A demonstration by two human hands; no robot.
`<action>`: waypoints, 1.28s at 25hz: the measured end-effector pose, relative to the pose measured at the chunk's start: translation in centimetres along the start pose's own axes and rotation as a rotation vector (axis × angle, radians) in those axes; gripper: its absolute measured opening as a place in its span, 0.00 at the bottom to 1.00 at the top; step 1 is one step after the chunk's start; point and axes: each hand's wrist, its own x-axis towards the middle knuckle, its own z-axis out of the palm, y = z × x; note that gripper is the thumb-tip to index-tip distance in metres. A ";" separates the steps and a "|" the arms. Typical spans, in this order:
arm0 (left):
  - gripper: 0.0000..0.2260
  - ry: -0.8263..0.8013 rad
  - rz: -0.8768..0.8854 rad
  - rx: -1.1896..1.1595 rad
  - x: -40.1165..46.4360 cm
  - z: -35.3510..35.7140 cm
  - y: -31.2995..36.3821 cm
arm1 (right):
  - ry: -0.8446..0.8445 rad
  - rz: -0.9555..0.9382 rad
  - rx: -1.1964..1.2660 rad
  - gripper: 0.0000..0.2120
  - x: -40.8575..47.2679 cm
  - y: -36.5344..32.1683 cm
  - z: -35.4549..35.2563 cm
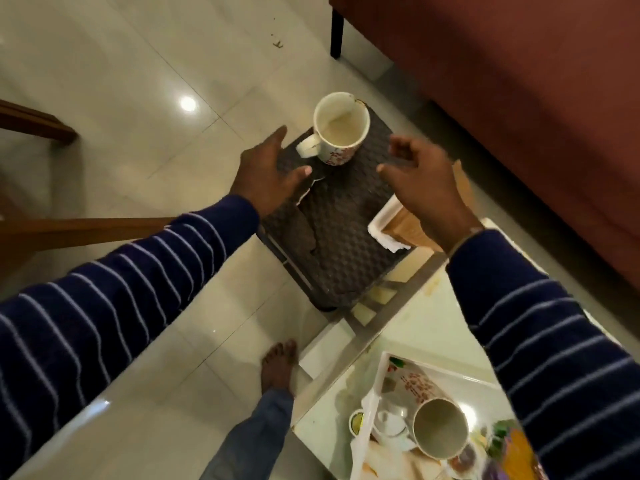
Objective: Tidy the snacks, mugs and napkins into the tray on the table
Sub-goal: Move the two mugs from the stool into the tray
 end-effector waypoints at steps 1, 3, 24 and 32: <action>0.34 -0.008 0.016 -0.010 0.8 0.1 0.0 | -0.047 -0.001 -0.002 0.30 1.7 -0.1 0.6; 0.31 -0.007 0.062 -0.008 1.9 0.3 -0.1 | -0.152 0.000 -0.042 0.40 4.4 -0.1 1.7; 0.16 0.156 0.303 -0.132 -5.6 0.4 4.1 | -0.090 -0.301 -0.004 0.39 -2.4 -0.3 0.6; 0.13 0.028 0.355 0.016 -23.5 0.1 4.8 | -0.071 -0.106 -0.001 0.35 -21.8 3.5 -1.5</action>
